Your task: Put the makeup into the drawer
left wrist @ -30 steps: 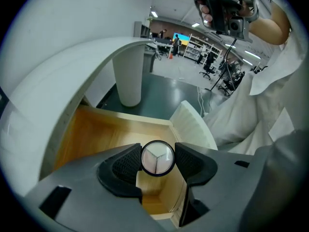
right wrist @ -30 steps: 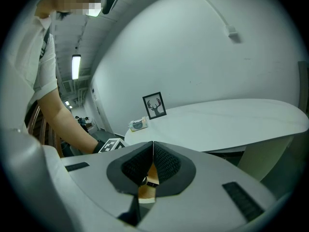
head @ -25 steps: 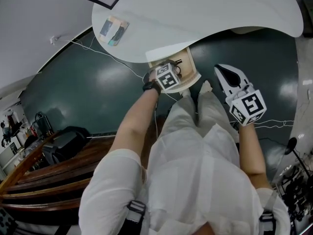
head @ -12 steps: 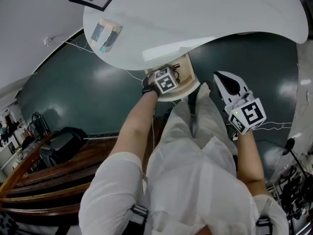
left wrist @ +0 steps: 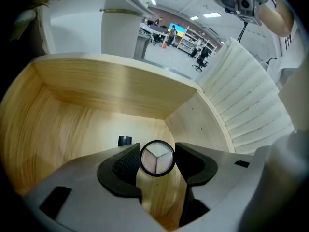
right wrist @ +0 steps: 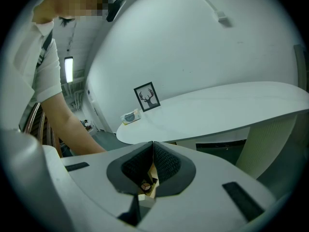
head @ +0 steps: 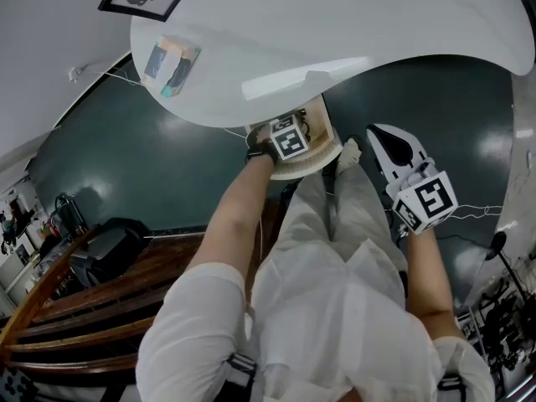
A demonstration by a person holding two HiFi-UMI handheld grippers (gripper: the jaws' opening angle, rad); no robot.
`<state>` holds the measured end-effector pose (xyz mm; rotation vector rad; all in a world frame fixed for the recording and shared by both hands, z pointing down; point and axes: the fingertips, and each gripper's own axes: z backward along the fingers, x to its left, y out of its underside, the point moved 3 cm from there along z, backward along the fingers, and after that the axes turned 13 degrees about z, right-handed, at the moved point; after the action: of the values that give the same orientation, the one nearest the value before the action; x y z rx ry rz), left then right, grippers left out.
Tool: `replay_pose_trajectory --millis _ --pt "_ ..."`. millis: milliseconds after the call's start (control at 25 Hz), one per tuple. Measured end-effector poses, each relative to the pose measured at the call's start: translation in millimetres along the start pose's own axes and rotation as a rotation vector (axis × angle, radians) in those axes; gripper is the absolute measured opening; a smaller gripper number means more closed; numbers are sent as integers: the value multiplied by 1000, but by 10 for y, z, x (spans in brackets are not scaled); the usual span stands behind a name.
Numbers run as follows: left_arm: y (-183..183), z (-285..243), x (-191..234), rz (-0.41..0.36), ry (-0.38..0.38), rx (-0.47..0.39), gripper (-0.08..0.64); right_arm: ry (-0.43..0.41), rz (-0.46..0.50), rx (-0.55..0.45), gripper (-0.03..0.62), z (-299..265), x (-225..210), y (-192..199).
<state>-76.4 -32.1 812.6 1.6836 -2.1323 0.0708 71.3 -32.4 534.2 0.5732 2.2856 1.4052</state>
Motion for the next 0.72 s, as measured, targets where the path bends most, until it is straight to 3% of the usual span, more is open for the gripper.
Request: replay_pose_trajectory --millis 440,720 --pt "-14 -63 103 -8 -53 -10 233 -9 -3 11 11 -24 -82 31" --pt "-3 -69 92 0 -42 -9 236 -19 -1 13 11 -50 -96 18"
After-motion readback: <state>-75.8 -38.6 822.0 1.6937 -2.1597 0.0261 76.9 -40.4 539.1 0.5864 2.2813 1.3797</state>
